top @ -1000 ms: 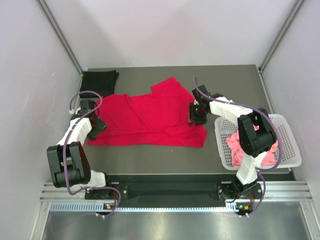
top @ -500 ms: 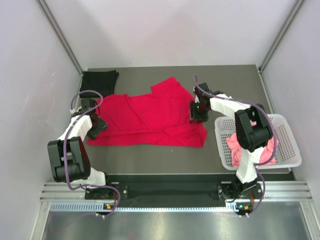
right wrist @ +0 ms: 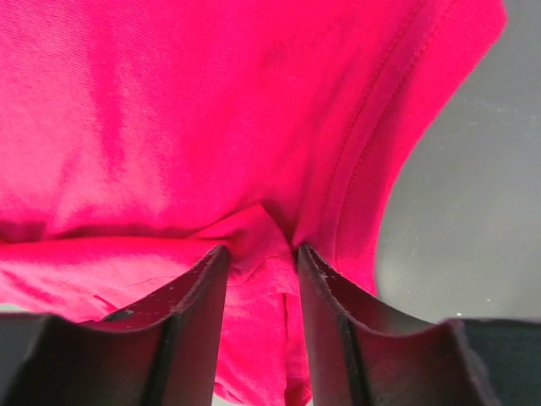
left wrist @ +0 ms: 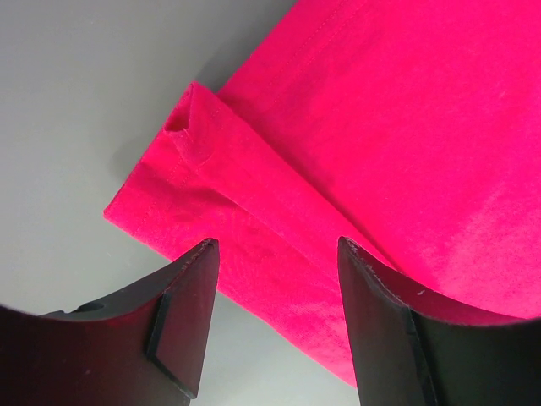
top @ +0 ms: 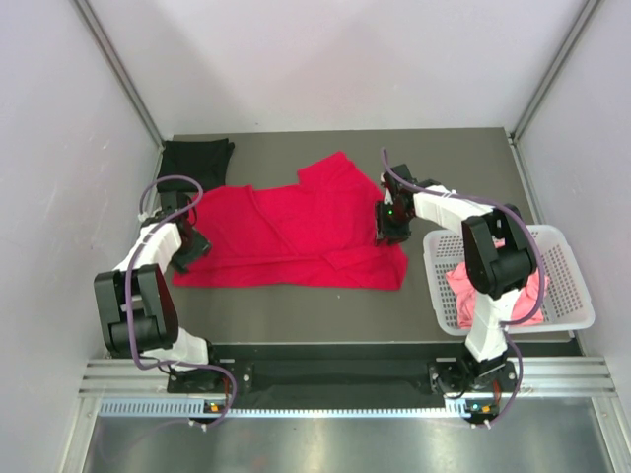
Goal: Fold and stack the t-shirts
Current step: Fold the tshirt
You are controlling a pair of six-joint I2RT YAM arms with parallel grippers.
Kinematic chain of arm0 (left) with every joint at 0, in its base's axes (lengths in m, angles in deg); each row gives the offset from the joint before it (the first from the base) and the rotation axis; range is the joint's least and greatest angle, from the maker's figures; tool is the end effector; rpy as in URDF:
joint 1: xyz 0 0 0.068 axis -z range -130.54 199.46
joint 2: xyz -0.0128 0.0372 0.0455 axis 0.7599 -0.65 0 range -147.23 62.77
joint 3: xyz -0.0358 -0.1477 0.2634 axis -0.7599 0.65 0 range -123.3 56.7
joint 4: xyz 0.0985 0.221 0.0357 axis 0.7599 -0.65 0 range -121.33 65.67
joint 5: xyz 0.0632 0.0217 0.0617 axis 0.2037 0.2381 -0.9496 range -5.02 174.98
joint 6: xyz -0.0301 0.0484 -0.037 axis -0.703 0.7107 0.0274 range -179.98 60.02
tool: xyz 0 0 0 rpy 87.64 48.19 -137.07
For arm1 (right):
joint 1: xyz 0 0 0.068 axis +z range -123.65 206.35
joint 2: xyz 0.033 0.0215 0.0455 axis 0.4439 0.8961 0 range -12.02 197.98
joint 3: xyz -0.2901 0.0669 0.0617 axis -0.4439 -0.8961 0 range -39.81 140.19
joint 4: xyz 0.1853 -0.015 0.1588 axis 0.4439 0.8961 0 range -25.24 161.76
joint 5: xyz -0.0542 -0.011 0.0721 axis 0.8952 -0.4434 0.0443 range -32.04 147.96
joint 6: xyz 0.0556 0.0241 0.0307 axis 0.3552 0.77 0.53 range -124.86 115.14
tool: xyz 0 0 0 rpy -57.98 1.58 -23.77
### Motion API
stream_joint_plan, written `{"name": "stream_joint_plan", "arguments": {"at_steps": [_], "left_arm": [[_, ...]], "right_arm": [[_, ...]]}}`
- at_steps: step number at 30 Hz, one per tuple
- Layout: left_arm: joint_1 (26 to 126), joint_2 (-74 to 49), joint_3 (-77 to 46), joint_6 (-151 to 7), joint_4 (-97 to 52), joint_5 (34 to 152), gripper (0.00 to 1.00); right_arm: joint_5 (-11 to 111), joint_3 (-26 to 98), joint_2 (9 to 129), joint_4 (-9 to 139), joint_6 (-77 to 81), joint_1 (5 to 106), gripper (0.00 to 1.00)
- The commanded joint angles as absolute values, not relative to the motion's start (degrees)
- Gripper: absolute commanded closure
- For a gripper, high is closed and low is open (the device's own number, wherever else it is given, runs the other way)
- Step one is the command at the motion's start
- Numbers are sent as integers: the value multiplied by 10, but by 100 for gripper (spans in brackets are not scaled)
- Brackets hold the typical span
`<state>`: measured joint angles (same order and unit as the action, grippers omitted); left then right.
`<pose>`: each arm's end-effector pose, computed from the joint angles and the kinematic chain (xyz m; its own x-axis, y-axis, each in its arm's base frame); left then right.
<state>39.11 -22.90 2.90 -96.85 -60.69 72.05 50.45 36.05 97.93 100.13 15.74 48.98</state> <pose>0.2626 0.0604 0.2220 -0.5768 -0.6998 -0.4214 -0.7535 0.6550 -0.0563 0.3549 0.1557 0.1945 -0.9582 -0.0214 -0.2852 -0.0925 0.9669 0.2379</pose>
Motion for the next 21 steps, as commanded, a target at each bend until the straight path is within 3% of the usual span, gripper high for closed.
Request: {"name": "stream_joint_plan", "arguments": {"at_steps": [1, 10, 21], "left_arm": [[392, -237, 8, -965, -612, 713, 37], [392, -245, 2, -962, -613, 716, 37], [393, -247, 9, -958, -610, 720, 37]], "right_arm": [[521, 367, 945, 1018, 151, 489, 59], [517, 341, 920, 1020, 157, 489, 59], [507, 332, 925, 997, 168, 488, 69]]}}
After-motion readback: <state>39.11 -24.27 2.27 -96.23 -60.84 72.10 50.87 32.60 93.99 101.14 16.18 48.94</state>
